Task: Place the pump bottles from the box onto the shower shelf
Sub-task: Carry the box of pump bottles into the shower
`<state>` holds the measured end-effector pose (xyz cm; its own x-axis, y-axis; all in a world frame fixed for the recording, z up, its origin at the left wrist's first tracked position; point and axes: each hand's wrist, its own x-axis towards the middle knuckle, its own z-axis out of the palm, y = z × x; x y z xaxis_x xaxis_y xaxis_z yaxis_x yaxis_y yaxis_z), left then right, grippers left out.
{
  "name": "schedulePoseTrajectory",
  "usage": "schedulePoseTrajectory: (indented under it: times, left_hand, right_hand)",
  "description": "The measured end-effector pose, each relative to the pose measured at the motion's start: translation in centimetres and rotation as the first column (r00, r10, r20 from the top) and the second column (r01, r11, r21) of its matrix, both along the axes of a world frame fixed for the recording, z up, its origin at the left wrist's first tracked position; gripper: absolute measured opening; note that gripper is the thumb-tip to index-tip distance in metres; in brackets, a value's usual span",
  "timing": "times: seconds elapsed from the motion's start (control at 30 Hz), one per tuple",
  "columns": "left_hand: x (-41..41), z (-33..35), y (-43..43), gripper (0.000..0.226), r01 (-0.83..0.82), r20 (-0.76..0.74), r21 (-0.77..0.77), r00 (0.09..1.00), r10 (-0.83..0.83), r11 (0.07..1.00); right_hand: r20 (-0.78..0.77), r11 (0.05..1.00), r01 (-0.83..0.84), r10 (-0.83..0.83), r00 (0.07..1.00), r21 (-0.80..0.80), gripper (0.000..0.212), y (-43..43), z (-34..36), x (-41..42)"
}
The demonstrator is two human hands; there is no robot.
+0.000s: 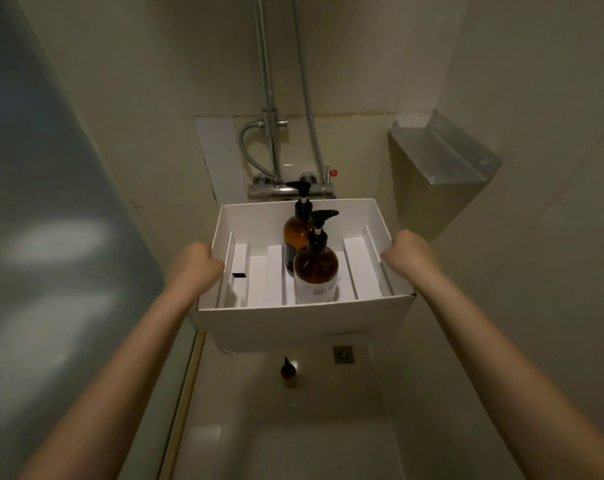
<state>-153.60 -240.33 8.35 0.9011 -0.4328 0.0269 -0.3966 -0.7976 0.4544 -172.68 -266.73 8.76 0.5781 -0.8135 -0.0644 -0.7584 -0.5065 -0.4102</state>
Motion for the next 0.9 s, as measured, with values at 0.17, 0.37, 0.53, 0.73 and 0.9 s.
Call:
schedulePoseTrajectory:
  times: [0.17,0.37,0.53,0.73,0.9]
  left_hand:
    - [1.8,-5.1,0.9,0.01,-0.022,-0.019,0.025,1.0,0.023,0.999]
    - [3.8,-12.9,1.5,0.022,-0.03,-0.046,0.072,0.998,0.033,0.997]
    - [5.1,-20.4,1.4,0.011,-0.044,-0.075,0.097,0.996,0.052,0.994]
    - [5.8,-30.8,1.1,0.014,-0.058,-0.075,0.079,0.995,0.064,0.995]
    - [5.8,-39.9,1.1,0.008,-0.049,-0.099,0.03,0.994,0.051,0.998]
  right_hand:
    - [-0.01,0.999,-0.017,0.018,1.0,0.049,0.026,1.0,-5.3,1.6]
    - [-0.059,0.995,-0.008,0.014,0.998,0.099,0.026,1.6,-13.5,3.8]
    - [-0.074,0.994,-0.022,0.03,0.997,0.109,0.024,1.6,-21.4,5.1]
    - [-0.045,0.99,-0.007,0.013,0.999,0.143,0.028,1.3,-31.8,5.6]
    - [-0.067,0.991,0.012,-0.003,0.998,0.136,0.027,1.1,-40.3,6.1]
